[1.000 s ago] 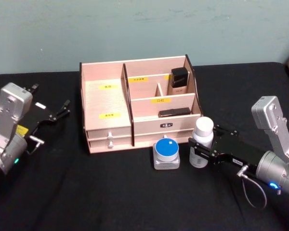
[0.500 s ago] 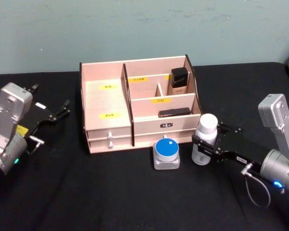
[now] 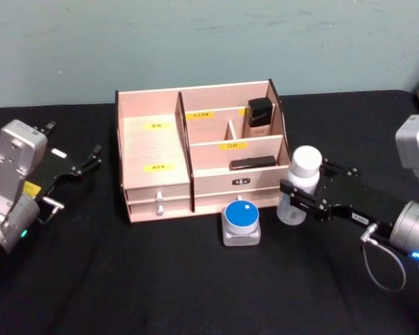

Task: Pick up the facial cleanser and watermelon frost from the table and place them into the tiered storage box.

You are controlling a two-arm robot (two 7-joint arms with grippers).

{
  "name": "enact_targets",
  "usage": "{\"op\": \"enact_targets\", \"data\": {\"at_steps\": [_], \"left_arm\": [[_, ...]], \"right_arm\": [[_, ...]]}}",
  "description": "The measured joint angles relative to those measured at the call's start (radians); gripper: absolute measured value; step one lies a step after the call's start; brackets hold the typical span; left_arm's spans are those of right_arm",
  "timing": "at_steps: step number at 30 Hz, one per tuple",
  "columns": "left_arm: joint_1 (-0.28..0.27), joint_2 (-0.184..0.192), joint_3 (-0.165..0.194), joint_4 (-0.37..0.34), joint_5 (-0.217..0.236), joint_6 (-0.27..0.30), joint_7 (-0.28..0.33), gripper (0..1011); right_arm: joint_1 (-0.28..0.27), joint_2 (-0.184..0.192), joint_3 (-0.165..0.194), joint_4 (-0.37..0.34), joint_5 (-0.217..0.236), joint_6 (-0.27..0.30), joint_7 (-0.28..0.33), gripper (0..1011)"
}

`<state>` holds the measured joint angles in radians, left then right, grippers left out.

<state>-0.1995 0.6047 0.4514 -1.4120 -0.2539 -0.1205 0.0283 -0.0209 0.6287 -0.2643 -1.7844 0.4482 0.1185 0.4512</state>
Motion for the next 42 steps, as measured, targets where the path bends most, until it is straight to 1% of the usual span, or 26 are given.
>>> {"op": "enact_targets", "data": {"at_steps": [6, 11, 14, 15, 16, 19, 20, 24, 25, 27, 28, 32, 35, 39, 40, 42], "left_arm": [[0.0, 0.0, 0.0, 0.0, 0.0, 0.0, 0.0, 1010], [0.0, 0.0, 0.0, 0.0, 0.0, 0.0, 0.0, 1010], [0.0, 0.0, 0.0, 0.0, 0.0, 0.0, 0.0, 1010], [0.0, 0.0, 0.0, 0.0, 0.0, 0.0, 0.0, 1010], [0.0, 0.0, 0.0, 0.0, 0.0, 0.0, 0.0, 1010], [0.0, 0.0, 0.0, 0.0, 0.0, 0.0, 0.0, 1010], [0.0, 0.0, 0.0, 0.0, 0.0, 0.0, 0.0, 1010], [0.0, 0.0, 0.0, 0.0, 0.0, 0.0, 0.0, 1010], [0.0, 0.0, 0.0, 0.0, 0.0, 0.0, 0.0, 1010], [0.0, 0.0, 0.0, 0.0, 0.0, 0.0, 0.0, 1010], [0.0, 0.0, 0.0, 0.0, 0.0, 0.0, 0.0, 1010], [0.0, 0.0, 0.0, 0.0, 0.0, 0.0, 0.0, 1010], [0.0, 0.0, 0.0, 0.0, 0.0, 0.0, 0.0, 1009], [0.0, 0.0, 0.0, 0.0, 0.0, 0.0, 0.0, 1010], [0.0, 0.0, 0.0, 0.0, 0.0, 0.0, 0.0, 1010], [0.0, 0.0, 0.0, 0.0, 0.0, 0.0, 0.0, 1010]], "right_arm": [[0.021, 0.005, 0.002, -0.034, 0.013, 0.005, 0.002, 611], [0.078, -0.012, -0.025, -0.034, 0.011, 0.015, 0.001, 611], [0.13, -0.034, -0.055, -0.013, 0.002, 0.03, 0.0, 611], [0.13, -0.034, -0.055, -0.013, 0.002, 0.03, 0.0, 611], [0.149, -0.044, -0.068, -0.005, -0.002, 0.036, -0.001, 611], [0.179, -0.059, -0.087, 0.008, -0.009, 0.043, -0.001, 612], [0.198, -0.069, -0.102, 0.018, -0.015, 0.048, -0.002, 611], [0.242, -0.094, -0.131, 0.044, -0.029, 0.056, -0.003, 611], [0.26, -0.105, -0.143, 0.056, -0.034, 0.058, -0.004, 611], [0.277, -0.117, -0.153, 0.07, -0.038, 0.059, -0.004, 611], [0.294, -0.128, -0.164, 0.083, -0.044, 0.061, -0.004, 611], [0.328, -0.152, -0.185, 0.111, -0.055, 0.064, -0.005, 611], [0.368, -0.181, -0.205, 0.149, -0.067, 0.068, -0.006, 611], [0.397, -0.203, -0.221, 0.178, -0.079, 0.07, -0.007, 611], [0.418, -0.22, -0.231, 0.203, -0.089, 0.07, -0.009, 611], [0.432, -0.232, -0.237, 0.221, -0.095, 0.07, -0.012, 611]]}}
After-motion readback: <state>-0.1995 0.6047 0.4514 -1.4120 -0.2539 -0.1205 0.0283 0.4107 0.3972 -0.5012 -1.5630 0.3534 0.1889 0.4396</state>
